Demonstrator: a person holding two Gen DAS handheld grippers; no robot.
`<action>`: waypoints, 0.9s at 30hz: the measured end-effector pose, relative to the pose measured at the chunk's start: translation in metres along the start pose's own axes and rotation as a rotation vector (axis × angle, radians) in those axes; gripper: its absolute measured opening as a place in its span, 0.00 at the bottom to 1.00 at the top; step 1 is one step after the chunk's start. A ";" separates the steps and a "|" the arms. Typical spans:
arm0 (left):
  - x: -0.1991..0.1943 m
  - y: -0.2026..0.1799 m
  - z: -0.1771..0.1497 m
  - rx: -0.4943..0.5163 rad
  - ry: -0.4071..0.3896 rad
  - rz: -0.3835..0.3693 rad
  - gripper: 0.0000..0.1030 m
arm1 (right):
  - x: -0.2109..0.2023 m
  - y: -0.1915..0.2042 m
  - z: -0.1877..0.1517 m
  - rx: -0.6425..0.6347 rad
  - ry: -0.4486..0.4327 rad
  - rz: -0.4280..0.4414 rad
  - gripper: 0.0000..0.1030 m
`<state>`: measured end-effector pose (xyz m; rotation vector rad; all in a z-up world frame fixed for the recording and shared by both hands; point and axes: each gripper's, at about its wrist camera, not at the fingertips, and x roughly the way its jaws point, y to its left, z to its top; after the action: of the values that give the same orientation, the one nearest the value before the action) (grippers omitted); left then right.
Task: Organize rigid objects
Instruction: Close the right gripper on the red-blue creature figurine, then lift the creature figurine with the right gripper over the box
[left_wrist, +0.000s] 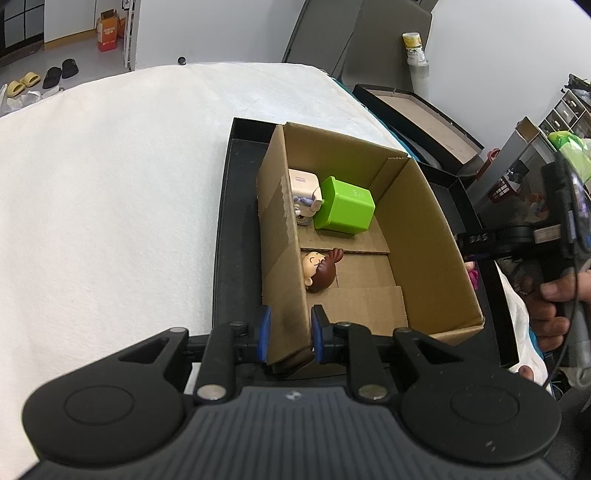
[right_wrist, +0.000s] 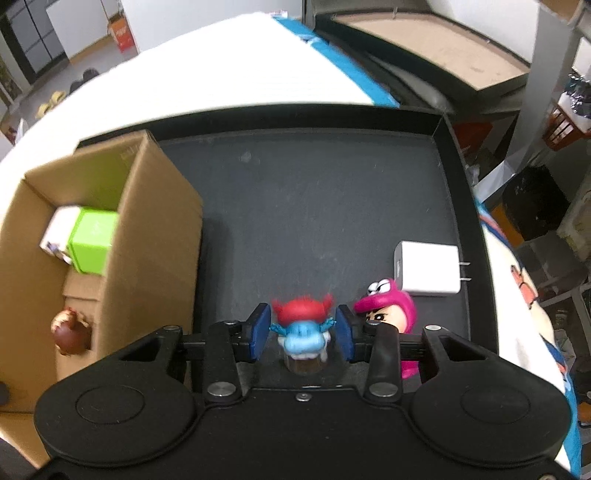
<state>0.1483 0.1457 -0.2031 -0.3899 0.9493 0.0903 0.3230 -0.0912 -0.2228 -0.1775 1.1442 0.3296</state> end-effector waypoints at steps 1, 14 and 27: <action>0.000 0.000 0.000 0.001 0.000 0.002 0.20 | -0.004 0.000 0.000 0.002 -0.012 -0.001 0.37; -0.001 -0.003 -0.001 0.008 -0.006 0.012 0.20 | -0.047 -0.007 -0.001 0.024 -0.123 0.024 0.37; 0.000 -0.003 -0.001 0.010 -0.011 0.017 0.19 | -0.084 0.003 0.004 -0.018 -0.220 0.083 0.37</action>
<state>0.1483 0.1422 -0.2023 -0.3722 0.9424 0.1028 0.2947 -0.1010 -0.1446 -0.1065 0.9329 0.4220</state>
